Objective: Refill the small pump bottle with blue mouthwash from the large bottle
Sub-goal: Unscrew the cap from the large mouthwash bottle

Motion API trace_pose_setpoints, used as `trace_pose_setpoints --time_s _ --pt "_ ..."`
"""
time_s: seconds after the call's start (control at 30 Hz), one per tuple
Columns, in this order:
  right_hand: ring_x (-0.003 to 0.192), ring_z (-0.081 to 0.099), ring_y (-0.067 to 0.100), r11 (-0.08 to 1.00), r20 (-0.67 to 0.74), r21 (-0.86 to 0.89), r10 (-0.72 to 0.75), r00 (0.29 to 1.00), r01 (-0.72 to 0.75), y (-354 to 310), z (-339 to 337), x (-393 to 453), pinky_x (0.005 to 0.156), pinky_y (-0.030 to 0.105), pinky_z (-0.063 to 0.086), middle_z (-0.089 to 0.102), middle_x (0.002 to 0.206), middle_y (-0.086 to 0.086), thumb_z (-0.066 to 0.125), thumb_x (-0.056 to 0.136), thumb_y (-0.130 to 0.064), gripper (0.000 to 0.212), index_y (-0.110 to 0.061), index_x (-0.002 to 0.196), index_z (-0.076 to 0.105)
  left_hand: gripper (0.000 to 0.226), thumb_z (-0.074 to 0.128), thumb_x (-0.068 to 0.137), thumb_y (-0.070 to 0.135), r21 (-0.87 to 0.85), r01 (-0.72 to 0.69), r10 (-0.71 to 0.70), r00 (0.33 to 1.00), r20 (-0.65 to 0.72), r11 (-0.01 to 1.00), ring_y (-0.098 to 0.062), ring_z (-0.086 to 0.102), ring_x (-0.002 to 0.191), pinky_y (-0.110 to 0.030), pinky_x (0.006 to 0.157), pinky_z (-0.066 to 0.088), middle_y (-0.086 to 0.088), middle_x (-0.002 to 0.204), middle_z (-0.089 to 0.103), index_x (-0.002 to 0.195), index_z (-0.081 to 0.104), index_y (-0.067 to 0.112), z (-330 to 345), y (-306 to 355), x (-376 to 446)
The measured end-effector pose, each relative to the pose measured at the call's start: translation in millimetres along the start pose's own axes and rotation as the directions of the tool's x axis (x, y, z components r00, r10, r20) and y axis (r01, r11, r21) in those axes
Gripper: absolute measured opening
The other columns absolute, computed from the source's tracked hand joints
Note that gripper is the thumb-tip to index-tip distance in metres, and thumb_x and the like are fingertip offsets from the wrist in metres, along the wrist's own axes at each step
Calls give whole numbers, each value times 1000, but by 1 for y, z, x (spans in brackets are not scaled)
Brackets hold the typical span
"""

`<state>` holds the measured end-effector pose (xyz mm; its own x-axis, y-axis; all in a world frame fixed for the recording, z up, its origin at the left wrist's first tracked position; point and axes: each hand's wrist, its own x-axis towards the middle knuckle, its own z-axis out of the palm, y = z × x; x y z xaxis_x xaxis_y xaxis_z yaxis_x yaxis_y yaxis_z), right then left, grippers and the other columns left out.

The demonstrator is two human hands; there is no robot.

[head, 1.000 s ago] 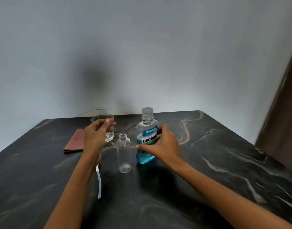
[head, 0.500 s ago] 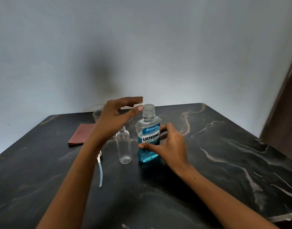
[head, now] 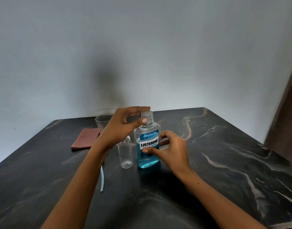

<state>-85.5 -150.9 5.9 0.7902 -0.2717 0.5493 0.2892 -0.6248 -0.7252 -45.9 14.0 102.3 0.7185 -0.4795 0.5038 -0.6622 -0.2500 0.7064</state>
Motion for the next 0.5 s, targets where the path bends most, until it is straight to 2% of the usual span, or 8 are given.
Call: trace_pose_setpoints --time_s 0.1,0.2,0.27,0.3,0.37,0.4,0.5 --pt "85 61 0 998 69 40 49 996 -52 -1 -2 3 65 14 51 66 96 -13 84 52 -51 52 -31 91 57 38 64 87 13 19 -12 12 1000 -3 1000 -16 61 114 -45 99 49 -3 123 65 125 60 13 0 -1 0" --pt "96 59 1 985 160 136 83 984 -105 -4 -6 8 71 12 48 63 105 -12 80 52 -55 67 -26 106 57 37 63 87 14 17 -12 11 999 43 1000 -14 60 114 -41 99 49 -1 123 65 124 60 12 -4 0 1" --pt "110 58 5 960 223 252 63 973 -121 -9 -11 12 83 15 47 63 118 -11 76 55 -57 76 -25 121 55 35 64 87 15 14 -22 21 997 75 1000 -11 62 112 -33 97 51 1 121 66 122 60 12 -6 0 3" --pt "115 58 9 935 256 331 42 966 -128 -11 -13 14 92 22 49 63 123 -9 75 58 -54 77 -24 125 54 35 65 86 16 9 -30 29 996 86 1000 -9 63 109 -29 95 51 3 119 67 120 61 12 -7 0 5" --pt "115 61 12 870 297 471 -4 955 -143 -14 -15 18 100 37 49 67 121 -3 75 66 -41 69 -19 127 55 36 66 83 27 -26 -29 31 995 96 999 -7 65 106 -27 93 52 4 114 69 116 63 13 -6 0 9" --pt "112 63 13 844 306 515 -22 952 -147 -15 -16 21 100 40 49 69 118 0 76 69 -33 62 -16 126 56 39 65 81 35 -58 -25 31 994 102 998 -8 65 105 -26 92 53 4 112 70 115 64 14 -4 1 12" --pt "107 67 16 802 336 579 -72 939 -146 -15 -18 26 91 32 55 71 113 4 74 75 -14 48 -11 121 60 46 51 83 50 -142 -9 24 994 108 990 -6 66 102 -25 93 51 4 105 73 108 68 16 8 5 24"
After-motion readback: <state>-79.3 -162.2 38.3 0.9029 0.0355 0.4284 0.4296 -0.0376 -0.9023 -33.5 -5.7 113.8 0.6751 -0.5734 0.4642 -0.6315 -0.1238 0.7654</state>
